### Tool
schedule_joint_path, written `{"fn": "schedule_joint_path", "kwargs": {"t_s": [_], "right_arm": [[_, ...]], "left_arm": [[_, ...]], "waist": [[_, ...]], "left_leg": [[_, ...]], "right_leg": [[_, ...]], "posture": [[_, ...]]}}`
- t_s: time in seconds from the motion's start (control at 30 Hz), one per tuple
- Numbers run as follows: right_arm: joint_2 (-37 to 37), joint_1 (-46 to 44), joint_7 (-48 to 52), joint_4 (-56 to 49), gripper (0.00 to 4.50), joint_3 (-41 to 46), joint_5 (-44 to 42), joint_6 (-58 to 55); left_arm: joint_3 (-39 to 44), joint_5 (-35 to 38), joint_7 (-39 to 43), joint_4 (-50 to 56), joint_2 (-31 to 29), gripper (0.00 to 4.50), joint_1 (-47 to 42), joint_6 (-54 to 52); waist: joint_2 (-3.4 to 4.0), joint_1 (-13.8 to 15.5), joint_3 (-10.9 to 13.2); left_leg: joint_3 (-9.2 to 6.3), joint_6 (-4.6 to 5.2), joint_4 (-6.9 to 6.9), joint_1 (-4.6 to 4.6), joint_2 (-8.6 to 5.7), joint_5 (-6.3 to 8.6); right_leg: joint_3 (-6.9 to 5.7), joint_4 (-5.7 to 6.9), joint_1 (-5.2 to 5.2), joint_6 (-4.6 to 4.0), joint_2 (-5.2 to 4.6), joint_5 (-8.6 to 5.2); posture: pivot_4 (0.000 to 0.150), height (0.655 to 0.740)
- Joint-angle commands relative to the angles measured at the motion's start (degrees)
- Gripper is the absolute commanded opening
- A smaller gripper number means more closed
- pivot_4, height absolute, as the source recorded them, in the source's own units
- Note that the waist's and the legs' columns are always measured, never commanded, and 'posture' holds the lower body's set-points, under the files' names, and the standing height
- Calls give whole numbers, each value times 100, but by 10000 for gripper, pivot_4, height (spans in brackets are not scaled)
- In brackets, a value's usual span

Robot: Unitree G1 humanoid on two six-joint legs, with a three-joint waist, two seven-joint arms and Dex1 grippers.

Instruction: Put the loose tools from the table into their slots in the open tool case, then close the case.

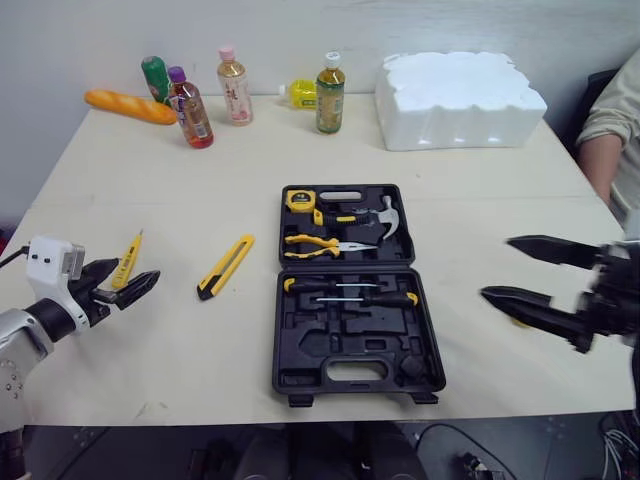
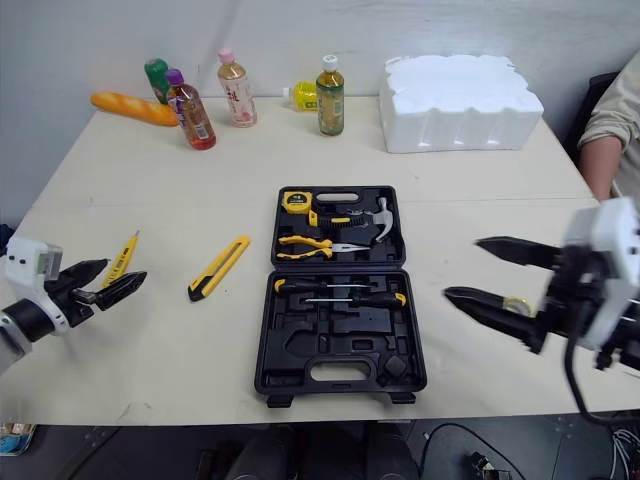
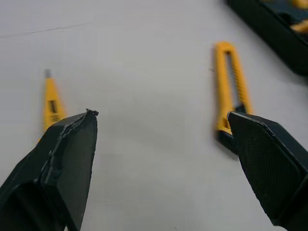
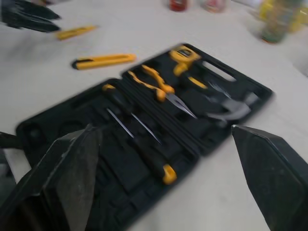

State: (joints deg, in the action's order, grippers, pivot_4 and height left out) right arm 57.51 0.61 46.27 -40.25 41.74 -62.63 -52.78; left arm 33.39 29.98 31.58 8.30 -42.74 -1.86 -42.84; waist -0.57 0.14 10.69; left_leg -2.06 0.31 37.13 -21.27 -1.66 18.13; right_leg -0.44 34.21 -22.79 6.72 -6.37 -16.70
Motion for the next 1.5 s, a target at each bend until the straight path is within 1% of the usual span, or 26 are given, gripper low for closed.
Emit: {"fn": "schedule_joint_path", "kwargs": {"t_s": [0.03,0.07,0.17,0.37,0.43,0.6,0.67,0.83,0.9,0.93,1.07,1.1,1.17,1.23,1.3,1.43,1.5], "right_arm": [[66,-543,-587,-263,44417,-618,-464,29],[52,-744,-738,-313,44417,-888,-546,46],[41,-1195,-866,-352,44417,-1536,-440,143],[22,-1462,-762,-162,44417,-2076,-59,345],[-20,-1576,-687,-99,44417,-2261,59,451],[-167,-1969,-429,83,44417,-2789,359,697],[-225,-2111,-346,90,44417,-2961,420,740],[-333,-2299,-269,119,44417,-3173,518,794],[-387,-2365,-251,118,45000,-3256,562,809],[-406,-2382,-240,117,45000,-3279,584,812],[-448,-2452,-248,133,45000,-3318,641,800],[-457,-2469,-257,137,45000,-3326,651,796],[-472,-2484,-269,138,45000,-3328,670,793],[-485,-2489,-283,134,45000,-3321,677,787],[-467,-2442,-312,103,45000,-3268,687,774],[-317,-2150,-311,-7,45000,-2954,577,703],[-190,-1800,-226,-122,45000,-2610,440,630]], "left_arm": [[253,-158,-500,261,55,45000,38,-59],[248,-199,-588,273,67,45000,49,-76],[299,-468,-1059,34,52,45000,-59,-122],[82,-636,-1222,-344,-62,45000,-360,-245],[-116,-725,-1270,-685,-92,45000,-647,-309],[-903,-1040,-1011,-1875,-301,45000,-1418,-333],[-1150,-1172,-906,-2167,-310,45000,-1638,-145],[-1447,-1430,-814,-2576,-338,45000,-1889,83],[-1626,-1535,-749,-2772,-298,39891,-1979,186],[-1675,-1537,-704,-2845,-276,36651,-2021,200],[-1811,-1648,-706,-3252,-252,18880,-2316,465],[-1834,-1671,-705,-3349,-255,13642,-2385,521],[-1865,-1688,-659,-3435,-284,5563,-2457,597],[-1860,-1691,-591,-3420,-344,5418,-2501,631],[-1782,-1573,-316,-3044,-553,5418,-2501,575],[-1775,-1057,728,-1839,-931,5417,-2315,371],[-1924,-672,1632,-959,-1231,5417,-2102,368]], "waist": [[-5,10,-2],[-5,10,-2],[-8,20,-4],[-10,102,-5],[-10,125,-5],[-12,120,-6],[-13,109,-7],[-13,117,-7],[-14,120,-7],[-15,127,-8],[-15,123,-8],[-15,122,-8],[-15,122,-8],[-15,118,-8],[-19,110,-7],[-42,105,2],[-44,119,3]], "left_leg": [[0,-10,1,-3,0,-4],[0,-26,1,-6,-2,-12],[1,-26,2,-8,-4,-12],[1,-26,4,-9,-5,-12],[1,-26,4,-8,-5,-12],[-3,-19,8,-6,-9,-15],[0,-20,8,-6,-10,-16],[15,-38,7,-10,-10,-27],[17,-40,7,-10,-10,-32],[18,-40,8,-9,-11,-33],[17,-37,7,-4,-11,-37],[17,-35,7,-4,-11,-38],[17,-36,7,-4,-11,-40],[20,-38,6,-5,-12,-42],[23,-41,5,-6,-12,-44],[22,-47,7,-31,-10,-47],[22,-43,8,-38,-12,-44]], "right_leg": [[-3,-3,-1,0,1,0],[-5,-9,0,0,1,0],[-8,-14,-1,0,-1,0],[-8,-13,-1,0,0,0],[-8,-12,-2,0,-1,0],[-28,6,-4,1,2,1],[-31,10,-7,1,2,1],[-39,32,-32,1,0,1],[-39,39,-36,1,0,1],[-38,44,-36,1,-1,1],[-38,57,-37,0,-3,0],[-39,62,-41,0,-3,0],[-38,72,-46,-1,-3,0],[-36,78,-51,-2,-3,-1],[-34,81,-56,-2,-3,-1],[-34,75,-74,-2,-3,-1],[-25,66,-74,-2,-10,0]], "posture": [[1500,7383],[1500,7383],[1500,7383],[1500,7383],[1500,7383],[1500,7383],[1500,7383],[1500,7383],[1500,7383],[1500,7383],[1500,7383],[1500,7383],[1500,7383],[1500,7383],[1500,7383],[1500,7383],[1500,7383]]}}
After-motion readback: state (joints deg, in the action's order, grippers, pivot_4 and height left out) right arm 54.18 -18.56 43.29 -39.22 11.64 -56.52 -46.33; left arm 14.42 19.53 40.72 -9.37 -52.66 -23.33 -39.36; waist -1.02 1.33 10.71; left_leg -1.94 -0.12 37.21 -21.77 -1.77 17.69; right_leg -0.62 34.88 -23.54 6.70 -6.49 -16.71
